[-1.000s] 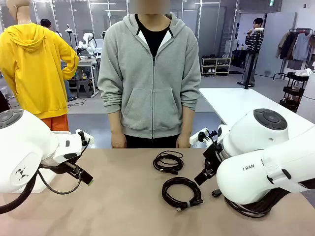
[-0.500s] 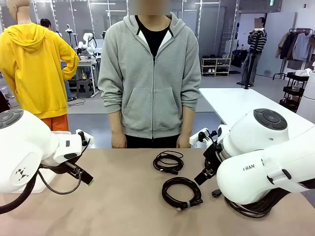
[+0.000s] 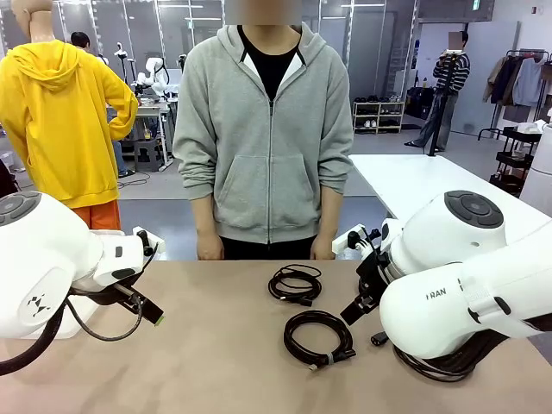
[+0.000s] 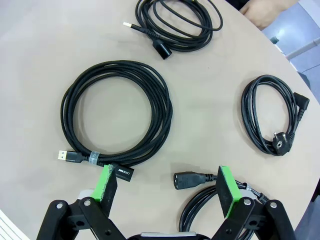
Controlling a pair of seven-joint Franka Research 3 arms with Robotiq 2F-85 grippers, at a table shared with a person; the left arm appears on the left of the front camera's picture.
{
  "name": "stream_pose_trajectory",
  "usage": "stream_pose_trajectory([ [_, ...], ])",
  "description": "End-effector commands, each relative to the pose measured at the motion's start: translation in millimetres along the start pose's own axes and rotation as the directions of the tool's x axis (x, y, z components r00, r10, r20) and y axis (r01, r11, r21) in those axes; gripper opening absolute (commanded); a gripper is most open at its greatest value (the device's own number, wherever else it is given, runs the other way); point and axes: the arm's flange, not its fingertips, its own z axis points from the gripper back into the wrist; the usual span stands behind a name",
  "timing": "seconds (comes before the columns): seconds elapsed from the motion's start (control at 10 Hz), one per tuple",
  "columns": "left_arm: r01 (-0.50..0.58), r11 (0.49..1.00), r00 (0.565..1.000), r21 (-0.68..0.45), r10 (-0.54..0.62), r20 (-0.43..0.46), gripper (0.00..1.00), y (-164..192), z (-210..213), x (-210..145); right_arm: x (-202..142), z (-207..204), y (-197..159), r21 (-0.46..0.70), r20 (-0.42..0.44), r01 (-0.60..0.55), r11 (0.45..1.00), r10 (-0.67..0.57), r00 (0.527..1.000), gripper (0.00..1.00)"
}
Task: Organize and store the cables.
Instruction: Place the Power Cable into the Organizing box.
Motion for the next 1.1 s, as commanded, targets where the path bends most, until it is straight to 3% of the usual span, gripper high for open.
stream_pose_trajectory([
  [0.0,0.0,1.0,1.0,0.0,0.0,0.0,1.0,0.0,0.0,0.0,0.0,0.0,0.0,0.0,0.0,0.0,1.0,0.0,1.0,1.0],
  [0.2,0.067,0.997,0.998,-0.036,-0.067,0.008,1.0,13.7,37.5,5.5,0.7,21.9,-25.6,0.035,0.012,0.001,0.999,-0.002,1.0,1.0],
  [0.4,0.074,0.97,0.997,-0.23,-0.067,0.036,1.0,38.2,100.2,8.3,-1.0,66.7,-63.7,0.094,0.015,-0.035,0.995,0.034,0.999,1.0],
  [0.6,0.082,0.937,0.995,-0.339,-0.056,0.087,1.0,66.9,150.7,-3.3,-15.2,109.9,-98.7,0.143,0.027,-0.052,0.988,0.048,0.998,1.0],
  [1.0,0.101,0.923,0.981,-0.371,-0.029,0.193,1.0,115.4,224.2,-72.3,-91.3,176.0,-143.6,0.207,0.096,-0.055,0.977,0.036,0.995,1.0],
])
